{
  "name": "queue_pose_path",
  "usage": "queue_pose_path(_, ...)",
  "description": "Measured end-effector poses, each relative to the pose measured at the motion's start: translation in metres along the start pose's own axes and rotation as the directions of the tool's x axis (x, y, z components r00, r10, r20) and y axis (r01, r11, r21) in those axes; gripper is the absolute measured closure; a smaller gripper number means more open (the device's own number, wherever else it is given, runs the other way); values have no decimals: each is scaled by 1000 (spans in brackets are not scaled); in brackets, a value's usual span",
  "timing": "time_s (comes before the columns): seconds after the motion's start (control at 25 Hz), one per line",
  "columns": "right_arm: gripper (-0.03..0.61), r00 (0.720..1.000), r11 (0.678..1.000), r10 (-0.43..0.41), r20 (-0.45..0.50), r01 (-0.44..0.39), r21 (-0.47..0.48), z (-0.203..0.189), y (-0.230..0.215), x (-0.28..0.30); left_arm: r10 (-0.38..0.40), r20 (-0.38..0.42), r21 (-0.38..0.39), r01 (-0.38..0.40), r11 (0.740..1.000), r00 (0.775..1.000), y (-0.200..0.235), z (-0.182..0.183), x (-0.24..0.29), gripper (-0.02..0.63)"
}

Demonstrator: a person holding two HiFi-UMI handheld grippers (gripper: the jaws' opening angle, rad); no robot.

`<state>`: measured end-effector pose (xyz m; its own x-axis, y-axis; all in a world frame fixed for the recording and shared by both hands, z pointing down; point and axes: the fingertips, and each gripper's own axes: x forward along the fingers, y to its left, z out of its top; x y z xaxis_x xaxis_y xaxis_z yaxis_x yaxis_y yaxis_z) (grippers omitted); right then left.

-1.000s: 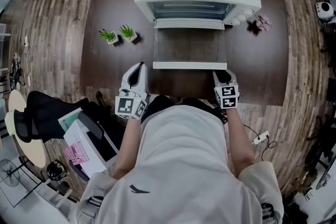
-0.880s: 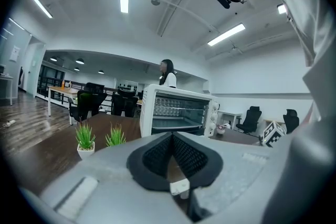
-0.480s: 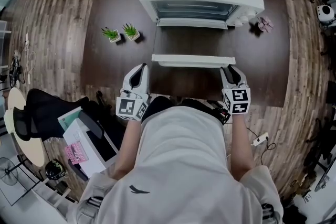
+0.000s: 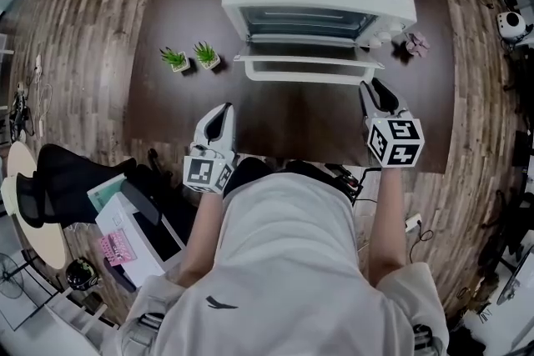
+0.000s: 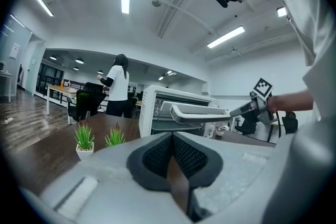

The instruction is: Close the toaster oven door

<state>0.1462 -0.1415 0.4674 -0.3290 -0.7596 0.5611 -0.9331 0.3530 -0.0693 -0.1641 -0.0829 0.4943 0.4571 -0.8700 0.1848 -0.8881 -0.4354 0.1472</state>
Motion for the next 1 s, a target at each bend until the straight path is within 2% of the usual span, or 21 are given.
queue_pose_path(0.32, 485, 995, 1000, -21, 95, 21, 9, 68, -21, 22, 17, 5, -5, -17, 1000, 1000, 1, -2, 2, 617)
queue_pose_path(0.48, 527, 992, 997, -46, 118, 53, -60, 98, -27, 44, 32, 7, -12, -32, 999, 999, 5, -2, 2, 617)
queue_pose_path(0.56, 532, 992, 995, -40, 120, 50, -87, 101, -27, 47, 39, 10, -14, -39, 999, 999, 8, -1, 2, 617)
queue_pose_path(0.92, 534, 986, 996, -34, 163, 46, -71, 100, -27, 46, 39, 14, -11, -39, 999, 999, 14, 2, 6, 617)
queue_pose_path(1.0, 556, 983, 996, -44, 178, 57, -69, 98, -25, 44, 34, 16, -8, -34, 999, 999, 13, 3, 6, 617)
